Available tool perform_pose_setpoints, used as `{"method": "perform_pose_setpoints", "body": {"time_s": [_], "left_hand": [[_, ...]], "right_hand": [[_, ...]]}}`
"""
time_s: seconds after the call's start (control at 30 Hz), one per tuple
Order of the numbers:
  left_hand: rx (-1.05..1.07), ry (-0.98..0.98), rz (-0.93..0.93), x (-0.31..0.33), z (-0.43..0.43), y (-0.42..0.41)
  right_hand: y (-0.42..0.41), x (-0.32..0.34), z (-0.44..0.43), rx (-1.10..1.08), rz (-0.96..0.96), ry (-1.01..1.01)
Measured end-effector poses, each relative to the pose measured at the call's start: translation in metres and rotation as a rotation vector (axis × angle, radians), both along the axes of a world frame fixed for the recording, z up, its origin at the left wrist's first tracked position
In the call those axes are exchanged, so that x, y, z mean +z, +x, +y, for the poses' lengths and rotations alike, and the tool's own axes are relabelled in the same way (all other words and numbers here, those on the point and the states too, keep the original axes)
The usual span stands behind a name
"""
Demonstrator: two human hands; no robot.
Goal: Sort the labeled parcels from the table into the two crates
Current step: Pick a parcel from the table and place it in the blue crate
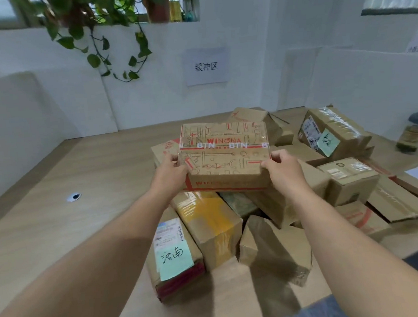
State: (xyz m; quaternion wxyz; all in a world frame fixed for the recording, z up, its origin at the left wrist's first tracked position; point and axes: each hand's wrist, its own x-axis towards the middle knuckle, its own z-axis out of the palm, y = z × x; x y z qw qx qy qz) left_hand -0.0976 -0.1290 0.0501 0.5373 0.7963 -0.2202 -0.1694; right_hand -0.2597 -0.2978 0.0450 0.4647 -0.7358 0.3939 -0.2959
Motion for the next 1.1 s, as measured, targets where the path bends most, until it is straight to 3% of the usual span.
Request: {"method": "perform_pose_setpoints", "body": {"time_s": [0.33, 0.43, 0.57, 0.87, 0.97, 1.1], "left_hand": [[0.152, -0.100, 0.076, 0.004, 0.099, 0.010], [0.253, -0.137, 0.225, 0.001, 0.127, 0.014], [0.332, -0.315, 0.413, -0.002, 0.157, 0.018], [0.519, -0.611, 0.371, 0.000, 0.236, 0.044], [0.637, -0.596, 0.406, -0.002, 0.259, 0.047], [0.573, -0.464, 0.479, -0.012, 0.284, 0.041]], "right_hand": [[0.045, -0.010, 0.062, 0.459, -0.184, 0.177], [0.055, -0.010, 0.079, 0.500, -0.307, 0.351], [0.072, -0.014, 0.102, 0.529, -0.312, 0.466], [0.120, -0.028, 0.175, 0.522, -0.303, 0.603], [0.134, -0.035, 0.211, 0.649, -0.285, 0.628], [0.144, -0.045, 0.254, 0.739, -0.261, 0.557]]}}
